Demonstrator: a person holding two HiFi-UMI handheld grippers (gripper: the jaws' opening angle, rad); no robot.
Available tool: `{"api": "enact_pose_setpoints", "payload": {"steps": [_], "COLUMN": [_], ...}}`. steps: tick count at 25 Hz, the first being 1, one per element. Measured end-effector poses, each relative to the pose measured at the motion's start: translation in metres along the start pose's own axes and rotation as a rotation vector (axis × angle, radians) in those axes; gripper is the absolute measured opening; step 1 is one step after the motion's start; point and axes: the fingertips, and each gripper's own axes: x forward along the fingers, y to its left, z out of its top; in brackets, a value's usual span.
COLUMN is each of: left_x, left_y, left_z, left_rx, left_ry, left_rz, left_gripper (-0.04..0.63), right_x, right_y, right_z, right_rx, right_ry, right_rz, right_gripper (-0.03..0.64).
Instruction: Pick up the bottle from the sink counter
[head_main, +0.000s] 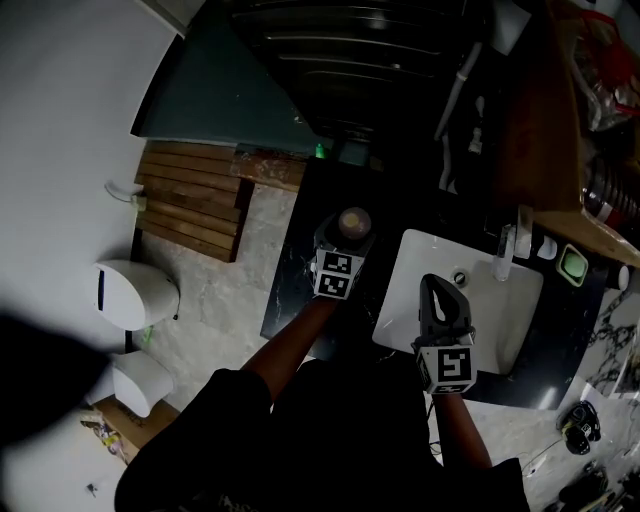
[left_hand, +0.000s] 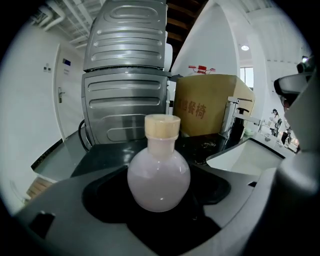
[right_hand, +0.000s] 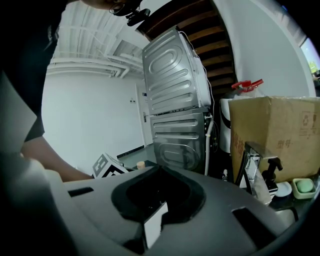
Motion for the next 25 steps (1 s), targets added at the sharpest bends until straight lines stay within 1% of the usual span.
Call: {"api": "enact_pose_setpoints", "payload": {"steps": [3,6,8,21,23,25], "left_x": [0.001,0.006,0.009,0.01,0.008,0.005], "left_y": [0.001,0.001,0.0,0.001,0.0,-0.001], "left_z": [0.002,0.007,0.007,0.005,0.005,0.008], "left_rx": [0.0,0.033,0.048,0.053,0.06,0.078], "left_ry": [0.004,-0.019,-0.024,-0.006,-0.012,-0.036], "left_rz": [0.018,0.033,0.029,0.01,0.005,0.005], "left_gripper": [0.367,0.368,0.37,0.371,0.379,0.379], "right_x": [0.0,0.001,0.0,-0.007,-0.01,-0.012], "right_y": [-0.002,-0.006,-0.008,-0.023,-0.02,-0.017], "right_z": [-0.002,-0.004,-0.007,-0.021,-0.022,-0.022], "right_rx": [-0.008,-0.013,-0.019,-0.002,0.0,-0.005], "right_ry": [0.008,0.011,0.018,0.051,0.052,0.053], "right_rz": [0.01,0.006,-0.003,-0.052,-0.054,-0.055], "right_gripper": [0.038,0.038,0.038,0.038,0.038,0.04]}}
